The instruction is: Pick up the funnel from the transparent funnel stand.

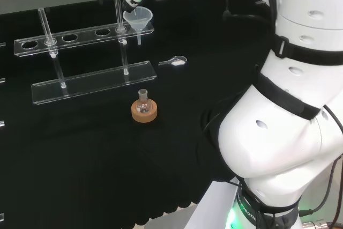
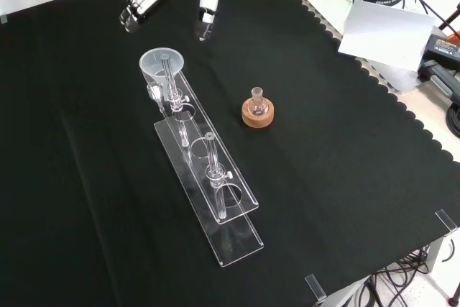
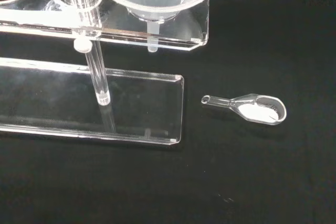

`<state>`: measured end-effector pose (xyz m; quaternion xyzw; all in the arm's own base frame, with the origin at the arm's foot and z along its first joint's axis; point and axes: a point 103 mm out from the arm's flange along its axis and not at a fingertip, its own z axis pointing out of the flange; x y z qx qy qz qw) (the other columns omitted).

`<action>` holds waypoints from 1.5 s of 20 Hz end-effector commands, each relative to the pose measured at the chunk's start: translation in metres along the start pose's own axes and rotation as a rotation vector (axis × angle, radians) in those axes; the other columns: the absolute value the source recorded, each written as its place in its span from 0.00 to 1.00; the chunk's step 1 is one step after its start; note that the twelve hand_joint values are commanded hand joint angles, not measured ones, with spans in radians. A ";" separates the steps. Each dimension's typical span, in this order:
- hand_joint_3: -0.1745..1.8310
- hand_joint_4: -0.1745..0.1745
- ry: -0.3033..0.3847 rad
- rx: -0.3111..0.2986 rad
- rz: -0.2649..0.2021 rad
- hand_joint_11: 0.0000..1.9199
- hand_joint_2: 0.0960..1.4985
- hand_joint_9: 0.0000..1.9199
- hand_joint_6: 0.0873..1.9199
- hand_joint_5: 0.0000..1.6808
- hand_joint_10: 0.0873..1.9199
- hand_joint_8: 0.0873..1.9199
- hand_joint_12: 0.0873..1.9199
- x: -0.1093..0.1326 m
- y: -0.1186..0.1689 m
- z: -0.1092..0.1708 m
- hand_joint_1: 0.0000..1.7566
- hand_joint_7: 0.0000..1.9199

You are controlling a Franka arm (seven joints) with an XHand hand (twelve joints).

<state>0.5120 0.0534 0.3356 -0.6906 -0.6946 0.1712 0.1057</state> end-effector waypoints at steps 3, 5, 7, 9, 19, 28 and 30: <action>0.16 0.49 -0.067 0.086 -0.025 0.01 0.45 0.11 0.00 0.02 0.00 0.00 0.81 0.006 0.013 0.007 0.31 0.00; 0.16 0.49 -0.080 0.092 -0.033 0.02 0.45 0.12 0.00 0.02 0.00 0.00 0.82 0.007 0.017 0.009 0.32 0.00; 0.15 0.49 -0.086 0.103 -0.037 0.02 0.44 0.12 0.00 0.02 0.00 0.00 0.82 0.008 0.020 0.012 0.33 0.00; 0.15 0.49 -0.091 0.104 -0.039 0.01 0.44 0.12 0.00 0.02 0.00 0.00 0.81 0.009 0.023 0.014 0.33 0.00; 0.14 0.50 -0.108 0.126 -0.058 0.03 0.45 0.02 0.00 0.00 0.23 0.00 0.80 0.010 0.043 0.024 0.37 0.00; 0.14 0.51 -0.108 0.149 -0.057 0.05 0.45 0.00 0.00 0.00 0.35 0.00 0.79 0.006 0.055 0.034 0.38 0.00; 0.14 0.51 -0.106 0.153 -0.059 0.06 0.45 0.00 0.00 0.00 0.35 0.00 0.78 0.005 0.057 0.036 0.39 0.00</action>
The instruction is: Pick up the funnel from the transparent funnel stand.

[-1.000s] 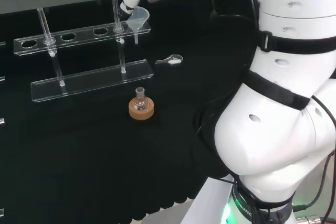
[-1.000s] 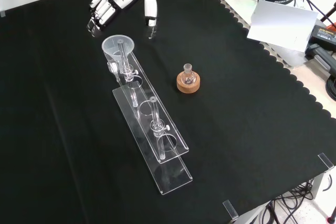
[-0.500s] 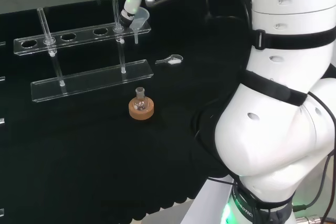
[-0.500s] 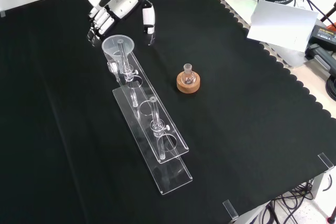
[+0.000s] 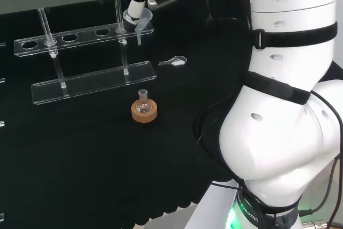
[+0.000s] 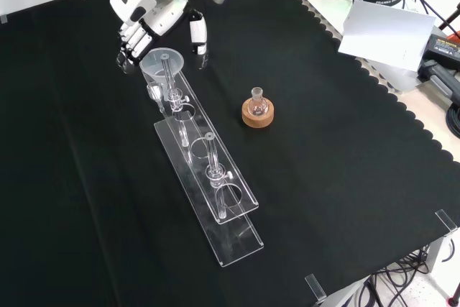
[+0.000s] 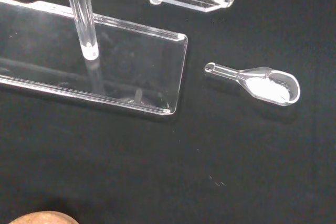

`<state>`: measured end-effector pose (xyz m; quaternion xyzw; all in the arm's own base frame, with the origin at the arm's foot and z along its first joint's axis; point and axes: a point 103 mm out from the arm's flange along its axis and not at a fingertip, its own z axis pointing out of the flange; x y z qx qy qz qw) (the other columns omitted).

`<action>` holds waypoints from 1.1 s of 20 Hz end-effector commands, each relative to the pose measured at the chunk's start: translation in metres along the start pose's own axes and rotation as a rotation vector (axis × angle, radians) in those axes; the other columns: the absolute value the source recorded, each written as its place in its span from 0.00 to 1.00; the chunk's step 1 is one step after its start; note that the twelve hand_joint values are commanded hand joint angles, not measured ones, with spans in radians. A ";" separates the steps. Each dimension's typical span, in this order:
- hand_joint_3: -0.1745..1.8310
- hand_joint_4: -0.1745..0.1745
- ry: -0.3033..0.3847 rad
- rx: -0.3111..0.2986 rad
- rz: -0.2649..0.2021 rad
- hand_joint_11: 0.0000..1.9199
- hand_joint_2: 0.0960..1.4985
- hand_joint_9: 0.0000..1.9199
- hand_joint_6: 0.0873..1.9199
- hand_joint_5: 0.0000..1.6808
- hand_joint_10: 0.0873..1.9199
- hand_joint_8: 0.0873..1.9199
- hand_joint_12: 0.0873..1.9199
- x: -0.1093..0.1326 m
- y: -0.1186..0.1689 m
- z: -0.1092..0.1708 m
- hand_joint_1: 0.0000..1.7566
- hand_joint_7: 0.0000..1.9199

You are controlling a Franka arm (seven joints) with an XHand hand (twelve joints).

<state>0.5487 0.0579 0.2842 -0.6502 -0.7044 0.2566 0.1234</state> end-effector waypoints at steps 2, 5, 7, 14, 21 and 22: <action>0.14 0.51 0.003 0.007 -0.002 0.06 0.45 0.00 0.00 0.01 0.36 0.00 0.78 -0.002 0.005 0.005 0.39 0.00; 0.15 0.52 0.004 0.004 -0.003 0.08 0.45 0.01 0.00 0.01 0.38 0.00 0.77 -0.001 0.007 0.005 0.39 0.01; 0.15 0.51 0.004 0.004 -0.004 0.08 0.45 0.01 0.00 0.01 0.39 0.00 0.77 -0.001 0.009 0.006 0.39 0.01; 0.16 0.50 0.000 -0.004 0.000 0.11 0.46 0.09 0.00 0.03 0.37 0.00 0.74 -0.001 0.011 0.008 0.38 0.05; 0.16 0.48 -0.010 0.000 0.009 0.11 0.46 0.11 0.00 0.04 0.37 0.01 0.74 0.000 0.012 0.010 0.39 0.06; 0.16 0.48 -0.010 0.003 0.009 0.11 0.46 0.11 0.00 0.05 0.37 0.01 0.74 0.000 0.013 0.010 0.39 0.06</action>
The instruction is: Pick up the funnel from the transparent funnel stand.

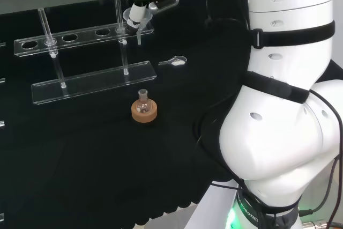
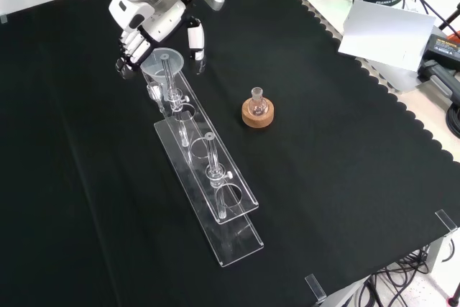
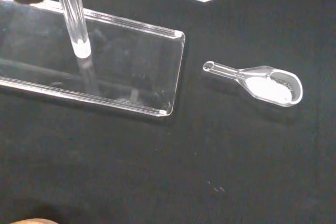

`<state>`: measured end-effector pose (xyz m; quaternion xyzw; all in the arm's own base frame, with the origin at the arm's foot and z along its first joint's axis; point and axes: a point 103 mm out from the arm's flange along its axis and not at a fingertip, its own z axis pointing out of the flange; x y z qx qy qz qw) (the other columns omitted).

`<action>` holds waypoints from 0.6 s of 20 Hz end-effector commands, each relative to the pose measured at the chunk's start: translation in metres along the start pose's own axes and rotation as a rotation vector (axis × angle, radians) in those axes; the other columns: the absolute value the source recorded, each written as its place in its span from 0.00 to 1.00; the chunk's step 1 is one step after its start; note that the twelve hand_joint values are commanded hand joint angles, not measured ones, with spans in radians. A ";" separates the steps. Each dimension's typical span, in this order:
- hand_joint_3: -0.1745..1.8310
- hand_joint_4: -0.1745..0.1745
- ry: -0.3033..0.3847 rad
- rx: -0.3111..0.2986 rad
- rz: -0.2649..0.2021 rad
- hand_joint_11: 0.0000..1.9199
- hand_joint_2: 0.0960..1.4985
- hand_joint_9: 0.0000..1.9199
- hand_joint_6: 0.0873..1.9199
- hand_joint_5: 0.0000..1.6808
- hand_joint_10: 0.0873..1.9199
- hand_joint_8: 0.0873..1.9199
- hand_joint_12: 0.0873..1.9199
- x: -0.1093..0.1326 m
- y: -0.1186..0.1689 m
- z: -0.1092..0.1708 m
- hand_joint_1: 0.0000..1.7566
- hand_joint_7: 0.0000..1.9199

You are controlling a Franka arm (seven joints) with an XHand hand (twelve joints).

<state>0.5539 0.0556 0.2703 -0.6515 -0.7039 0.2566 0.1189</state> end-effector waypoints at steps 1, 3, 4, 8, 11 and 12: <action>0.16 0.48 -0.002 0.011 0.004 0.11 0.46 0.11 0.00 0.05 0.37 0.01 0.73 0.000 0.003 0.001 0.39 0.07; 0.17 0.47 -0.003 0.016 0.010 0.11 0.46 0.12 0.00 0.06 0.36 0.03 0.73 0.000 0.005 0.002 0.39 0.07; 0.18 0.47 -0.005 0.011 0.014 0.11 0.46 0.14 0.00 0.07 0.34 0.06 0.73 -0.001 0.005 0.002 0.39 0.06; 0.22 0.44 -0.012 0.005 0.030 0.13 0.45 0.19 0.00 0.11 0.31 0.24 0.72 -0.002 0.007 0.002 0.39 0.03; 0.24 0.42 -0.035 -0.005 0.047 0.14 0.45 0.23 0.00 0.12 0.30 0.29 0.70 -0.001 0.008 0.003 0.39 0.04; 0.24 0.42 -0.045 -0.013 0.057 0.15 0.46 0.25 0.00 0.13 0.30 0.30 0.70 -0.001 0.008 0.003 0.39 0.05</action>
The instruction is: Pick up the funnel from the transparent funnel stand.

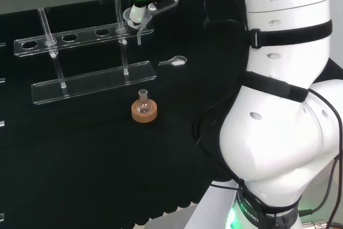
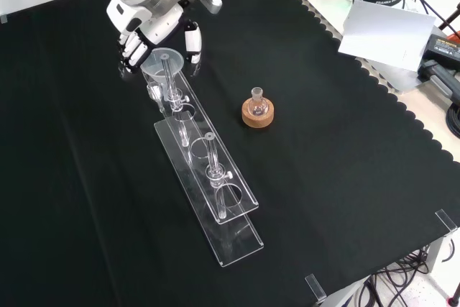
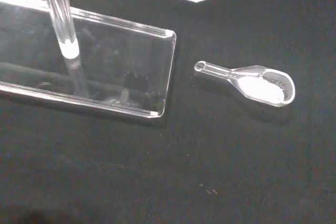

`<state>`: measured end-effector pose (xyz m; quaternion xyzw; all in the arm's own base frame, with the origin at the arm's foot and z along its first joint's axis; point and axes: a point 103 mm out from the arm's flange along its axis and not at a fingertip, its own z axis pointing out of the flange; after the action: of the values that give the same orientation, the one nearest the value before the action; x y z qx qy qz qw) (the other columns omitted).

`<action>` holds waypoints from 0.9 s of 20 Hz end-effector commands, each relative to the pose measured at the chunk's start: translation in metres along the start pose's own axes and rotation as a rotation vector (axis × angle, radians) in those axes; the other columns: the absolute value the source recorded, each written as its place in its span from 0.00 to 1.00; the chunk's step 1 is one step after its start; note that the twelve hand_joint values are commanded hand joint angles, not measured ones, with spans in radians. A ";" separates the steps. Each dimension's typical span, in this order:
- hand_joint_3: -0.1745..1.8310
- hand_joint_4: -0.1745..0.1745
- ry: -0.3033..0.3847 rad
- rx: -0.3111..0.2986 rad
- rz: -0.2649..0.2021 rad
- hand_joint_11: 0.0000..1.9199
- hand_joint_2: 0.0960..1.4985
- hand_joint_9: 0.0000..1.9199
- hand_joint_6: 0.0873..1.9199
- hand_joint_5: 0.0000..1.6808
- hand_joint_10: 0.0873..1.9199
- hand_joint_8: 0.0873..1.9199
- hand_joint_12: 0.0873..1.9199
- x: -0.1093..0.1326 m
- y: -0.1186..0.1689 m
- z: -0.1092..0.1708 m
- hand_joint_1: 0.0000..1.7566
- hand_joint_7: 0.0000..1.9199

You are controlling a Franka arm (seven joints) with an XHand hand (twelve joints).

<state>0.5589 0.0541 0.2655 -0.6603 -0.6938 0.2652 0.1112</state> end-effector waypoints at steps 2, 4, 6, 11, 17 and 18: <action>0.26 0.40 -0.052 -0.053 0.048 0.17 0.46 0.28 0.00 0.14 0.29 0.31 0.69 0.001 0.000 -0.001 0.39 0.08; 0.27 0.39 -0.067 -0.080 0.069 0.18 0.47 0.31 0.00 0.17 0.28 0.32 0.68 0.001 -0.001 -0.003 0.39 0.12; 0.29 0.39 -0.079 -0.133 0.094 0.21 0.48 0.35 0.00 0.21 0.27 0.32 0.67 0.001 -0.004 -0.006 0.40 0.17; 0.32 0.41 -0.123 -0.190 0.121 0.28 0.50 0.44 0.00 0.31 0.23 0.31 0.64 0.000 -0.012 -0.016 0.43 0.28; 0.32 0.42 -0.145 -0.218 0.120 0.31 0.51 0.47 0.01 0.35 0.21 0.31 0.62 -0.003 -0.028 -0.032 0.44 0.31; 0.32 0.42 -0.148 -0.212 0.117 0.32 0.51 0.47 0.01 0.35 0.21 0.31 0.61 -0.004 -0.031 -0.035 0.44 0.31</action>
<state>0.5539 0.0567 0.2972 -0.6897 -0.6822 0.2424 -0.0142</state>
